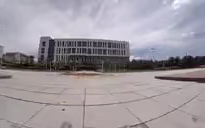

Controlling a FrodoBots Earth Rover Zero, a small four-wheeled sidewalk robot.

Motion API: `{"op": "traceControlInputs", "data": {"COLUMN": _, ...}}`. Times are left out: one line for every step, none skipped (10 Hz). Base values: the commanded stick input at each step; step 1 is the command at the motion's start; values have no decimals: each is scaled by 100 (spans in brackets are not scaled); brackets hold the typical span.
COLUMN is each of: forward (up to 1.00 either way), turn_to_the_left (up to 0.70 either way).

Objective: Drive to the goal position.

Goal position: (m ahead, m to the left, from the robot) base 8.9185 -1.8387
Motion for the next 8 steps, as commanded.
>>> {"op": "traceControlInputs", "data": {"forward": 70, "turn_to_the_left": 0}}
{"op": "traceControlInputs", "data": {"forward": 70, "turn_to_the_left": 0}}
{"op": "traceControlInputs", "data": {"forward": 70, "turn_to_the_left": 0}}
{"op": "traceControlInputs", "data": {"forward": 70, "turn_to_the_left": 0}}
{"op": "traceControlInputs", "data": {"forward": 70, "turn_to_the_left": 0}}
{"op": "traceControlInputs", "data": {"forward": 70, "turn_to_the_left": 0}}
{"op": "traceControlInputs", "data": {"forward": 70, "turn_to_the_left": 0}}
{"op": "traceControlInputs", "data": {"forward": 70, "turn_to_the_left": 0}}
